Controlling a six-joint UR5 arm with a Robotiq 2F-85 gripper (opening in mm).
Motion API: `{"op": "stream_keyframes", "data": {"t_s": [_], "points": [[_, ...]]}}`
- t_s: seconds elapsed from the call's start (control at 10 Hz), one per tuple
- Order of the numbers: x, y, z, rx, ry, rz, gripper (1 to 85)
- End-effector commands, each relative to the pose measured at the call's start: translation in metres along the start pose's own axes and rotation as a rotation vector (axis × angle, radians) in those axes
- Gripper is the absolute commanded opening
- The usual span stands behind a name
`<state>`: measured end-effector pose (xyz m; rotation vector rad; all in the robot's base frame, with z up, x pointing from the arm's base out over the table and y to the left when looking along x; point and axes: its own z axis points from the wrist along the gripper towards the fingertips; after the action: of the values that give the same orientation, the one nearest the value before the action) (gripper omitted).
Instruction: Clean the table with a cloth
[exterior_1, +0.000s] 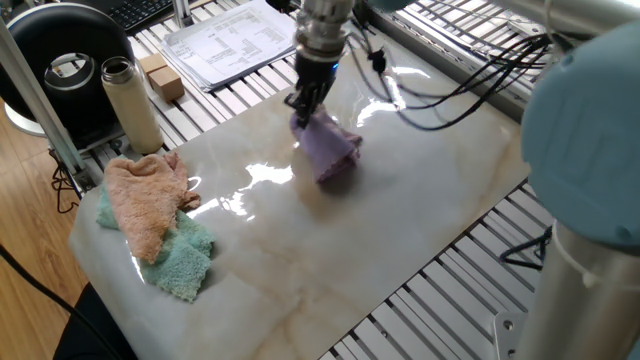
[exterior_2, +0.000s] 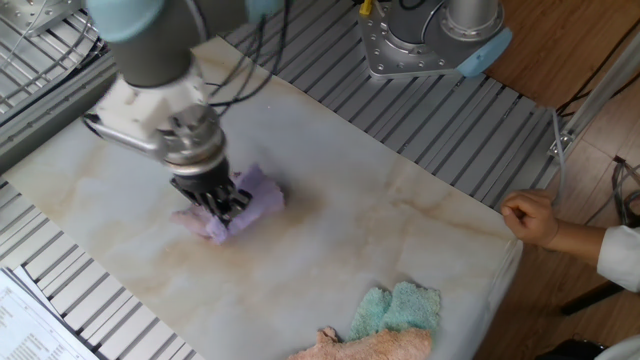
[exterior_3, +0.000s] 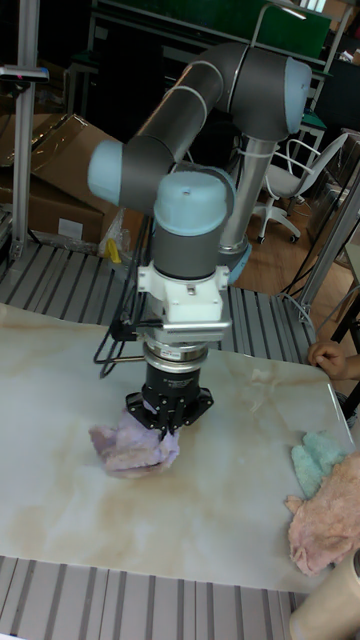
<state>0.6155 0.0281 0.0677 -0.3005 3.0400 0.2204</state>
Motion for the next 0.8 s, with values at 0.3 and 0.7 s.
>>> {"op": "stream_keyframes", "data": {"t_s": [0.3, 0.7], "points": [[-0.006, 0.052, 0.007, -0.065, -0.024, -0.003, 1.3], [-0.011, 0.085, 0.016, -0.045, -0.048, 0.073, 1.3]]}}
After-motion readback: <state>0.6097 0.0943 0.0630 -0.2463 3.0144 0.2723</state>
